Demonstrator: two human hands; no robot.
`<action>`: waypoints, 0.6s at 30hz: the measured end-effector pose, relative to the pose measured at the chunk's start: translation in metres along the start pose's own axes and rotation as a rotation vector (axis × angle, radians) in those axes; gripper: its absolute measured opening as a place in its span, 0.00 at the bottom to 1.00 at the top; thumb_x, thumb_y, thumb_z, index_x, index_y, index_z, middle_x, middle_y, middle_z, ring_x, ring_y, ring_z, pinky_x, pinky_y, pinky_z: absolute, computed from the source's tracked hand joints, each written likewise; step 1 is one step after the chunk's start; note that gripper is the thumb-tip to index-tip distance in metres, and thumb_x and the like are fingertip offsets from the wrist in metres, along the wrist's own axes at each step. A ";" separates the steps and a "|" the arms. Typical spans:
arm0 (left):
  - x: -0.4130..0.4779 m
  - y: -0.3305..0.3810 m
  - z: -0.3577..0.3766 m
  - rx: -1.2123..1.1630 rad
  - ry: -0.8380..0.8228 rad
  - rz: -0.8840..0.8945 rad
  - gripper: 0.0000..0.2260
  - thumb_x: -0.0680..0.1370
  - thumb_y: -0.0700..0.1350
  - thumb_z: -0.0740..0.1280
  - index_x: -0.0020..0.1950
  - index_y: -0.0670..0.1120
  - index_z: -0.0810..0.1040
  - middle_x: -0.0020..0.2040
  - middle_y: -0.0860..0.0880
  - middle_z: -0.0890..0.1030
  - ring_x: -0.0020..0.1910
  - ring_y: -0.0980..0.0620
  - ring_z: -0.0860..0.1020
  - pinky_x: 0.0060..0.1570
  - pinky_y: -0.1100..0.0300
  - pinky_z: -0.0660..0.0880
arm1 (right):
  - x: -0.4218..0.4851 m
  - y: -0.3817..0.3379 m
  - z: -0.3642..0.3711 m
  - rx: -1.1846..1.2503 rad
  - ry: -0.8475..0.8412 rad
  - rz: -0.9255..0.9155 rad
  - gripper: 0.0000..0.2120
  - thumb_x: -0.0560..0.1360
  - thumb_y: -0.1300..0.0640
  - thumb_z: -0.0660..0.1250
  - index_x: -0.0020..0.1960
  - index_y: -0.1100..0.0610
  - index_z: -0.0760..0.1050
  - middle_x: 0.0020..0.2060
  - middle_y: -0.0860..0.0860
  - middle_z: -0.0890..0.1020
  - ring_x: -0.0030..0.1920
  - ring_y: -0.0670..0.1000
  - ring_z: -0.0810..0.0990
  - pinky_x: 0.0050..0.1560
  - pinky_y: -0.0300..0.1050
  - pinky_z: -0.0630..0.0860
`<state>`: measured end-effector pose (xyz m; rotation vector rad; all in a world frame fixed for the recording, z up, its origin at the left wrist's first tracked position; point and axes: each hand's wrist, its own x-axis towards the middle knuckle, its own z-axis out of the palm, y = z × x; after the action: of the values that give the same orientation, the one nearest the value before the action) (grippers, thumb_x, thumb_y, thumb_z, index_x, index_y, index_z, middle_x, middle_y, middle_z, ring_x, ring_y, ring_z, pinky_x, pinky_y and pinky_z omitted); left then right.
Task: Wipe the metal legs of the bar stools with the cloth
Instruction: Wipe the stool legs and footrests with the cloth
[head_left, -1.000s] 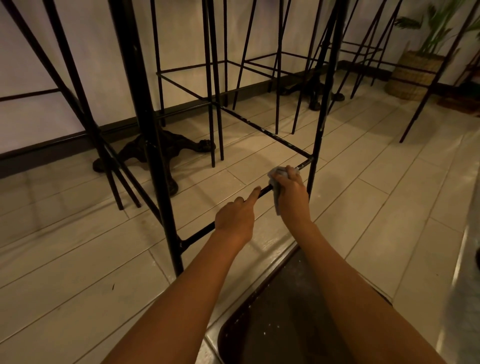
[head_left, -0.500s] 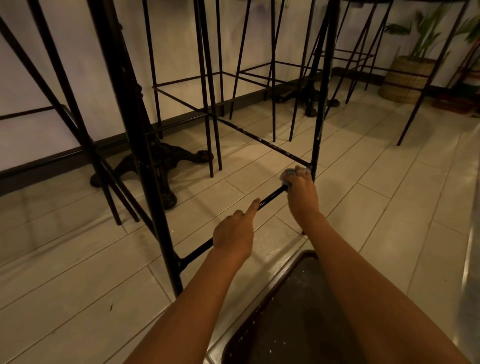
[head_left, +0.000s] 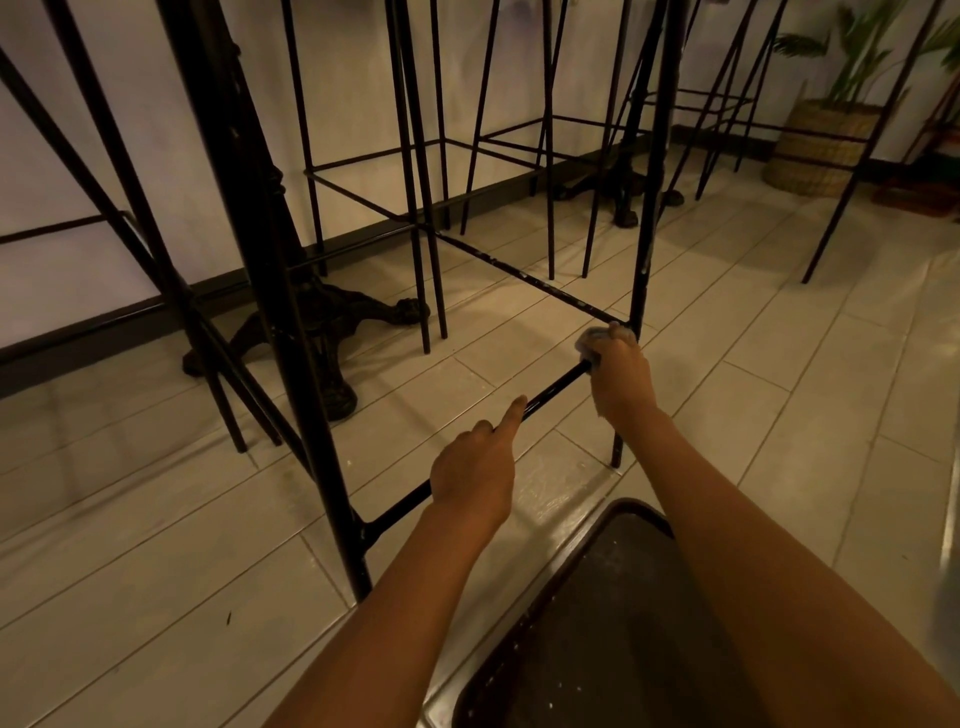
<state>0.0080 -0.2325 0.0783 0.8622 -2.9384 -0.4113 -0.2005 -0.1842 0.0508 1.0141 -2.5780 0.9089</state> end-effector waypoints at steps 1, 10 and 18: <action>0.000 0.000 0.000 0.000 -0.003 0.000 0.40 0.75 0.34 0.64 0.76 0.56 0.43 0.60 0.44 0.73 0.51 0.48 0.75 0.42 0.59 0.68 | 0.003 0.002 -0.002 0.001 -0.008 -0.003 0.14 0.71 0.76 0.62 0.53 0.64 0.77 0.57 0.61 0.75 0.61 0.60 0.72 0.65 0.53 0.70; 0.000 0.000 0.001 -0.009 -0.007 0.004 0.40 0.75 0.34 0.64 0.76 0.56 0.43 0.61 0.44 0.73 0.53 0.48 0.74 0.45 0.58 0.70 | -0.001 -0.002 -0.002 -0.021 -0.010 -0.004 0.14 0.71 0.75 0.62 0.52 0.63 0.79 0.54 0.60 0.78 0.58 0.60 0.74 0.65 0.52 0.69; 0.000 0.000 0.001 -0.009 -0.009 0.012 0.41 0.74 0.33 0.65 0.76 0.55 0.43 0.60 0.44 0.73 0.53 0.48 0.74 0.46 0.58 0.70 | 0.011 0.003 -0.001 -0.132 -0.092 -0.014 0.14 0.66 0.78 0.66 0.48 0.66 0.77 0.57 0.64 0.76 0.65 0.65 0.67 0.67 0.63 0.63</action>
<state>0.0085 -0.2325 0.0776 0.8427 -2.9463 -0.4288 -0.2110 -0.1876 0.0551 1.0589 -2.6614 0.6940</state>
